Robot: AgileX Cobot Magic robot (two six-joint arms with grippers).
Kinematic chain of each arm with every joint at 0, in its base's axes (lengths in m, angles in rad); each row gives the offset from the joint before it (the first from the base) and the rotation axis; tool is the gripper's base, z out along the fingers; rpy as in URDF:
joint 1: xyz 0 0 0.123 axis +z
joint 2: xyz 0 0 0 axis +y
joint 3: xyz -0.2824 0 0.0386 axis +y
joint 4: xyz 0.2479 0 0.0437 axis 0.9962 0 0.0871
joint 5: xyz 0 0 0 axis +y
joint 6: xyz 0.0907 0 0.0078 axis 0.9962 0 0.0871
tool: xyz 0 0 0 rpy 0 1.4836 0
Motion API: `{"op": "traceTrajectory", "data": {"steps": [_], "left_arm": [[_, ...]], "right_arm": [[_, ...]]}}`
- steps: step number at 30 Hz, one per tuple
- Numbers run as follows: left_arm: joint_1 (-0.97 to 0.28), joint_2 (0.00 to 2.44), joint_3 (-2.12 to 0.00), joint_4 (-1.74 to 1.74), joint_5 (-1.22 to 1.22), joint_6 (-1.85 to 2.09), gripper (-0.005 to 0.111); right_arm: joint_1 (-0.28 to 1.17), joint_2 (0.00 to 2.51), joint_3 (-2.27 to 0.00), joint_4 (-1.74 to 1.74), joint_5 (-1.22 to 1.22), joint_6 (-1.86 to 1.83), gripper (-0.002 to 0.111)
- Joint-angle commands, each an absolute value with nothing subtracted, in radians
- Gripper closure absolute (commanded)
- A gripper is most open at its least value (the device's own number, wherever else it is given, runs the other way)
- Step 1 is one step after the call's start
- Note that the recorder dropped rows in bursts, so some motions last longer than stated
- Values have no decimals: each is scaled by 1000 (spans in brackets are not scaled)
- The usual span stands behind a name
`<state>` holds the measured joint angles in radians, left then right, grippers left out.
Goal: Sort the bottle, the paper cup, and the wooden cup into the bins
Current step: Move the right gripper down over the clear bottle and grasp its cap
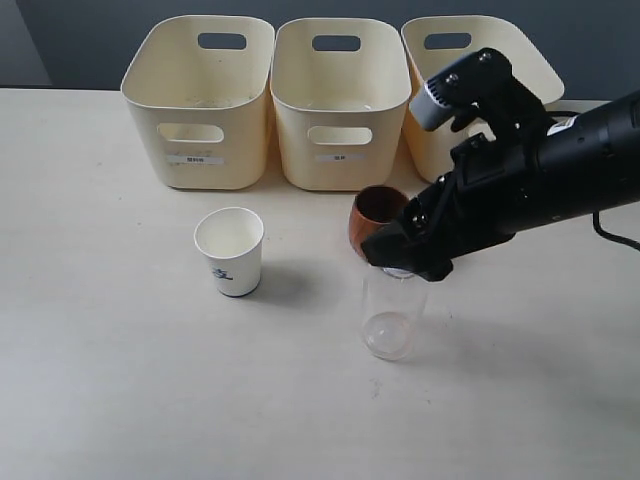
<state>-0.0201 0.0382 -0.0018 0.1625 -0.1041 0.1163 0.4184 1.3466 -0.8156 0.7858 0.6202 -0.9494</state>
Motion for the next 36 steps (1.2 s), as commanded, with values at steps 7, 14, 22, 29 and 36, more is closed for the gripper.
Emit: {"op": "traceTrajectory", "data": {"steps": [7, 14, 22, 29, 36], "left_arm": [[-22, 36, 0, 163, -107, 114, 107], [-22, 36, 0, 163, -107, 114, 107], [-22, 36, 0, 163, -107, 114, 107], [-22, 36, 0, 163, -107, 114, 107], [-22, 36, 0, 163, -107, 114, 107]], "right_arm": [[419, 1420, -822, 775, 594, -948, 27], [419, 1442, -822, 777, 590, -942, 27], [419, 1464, -822, 777, 555, -942, 27], [419, 1464, -822, 777, 553, -942, 27], [419, 1464, -822, 768, 579, -942, 52]]}}
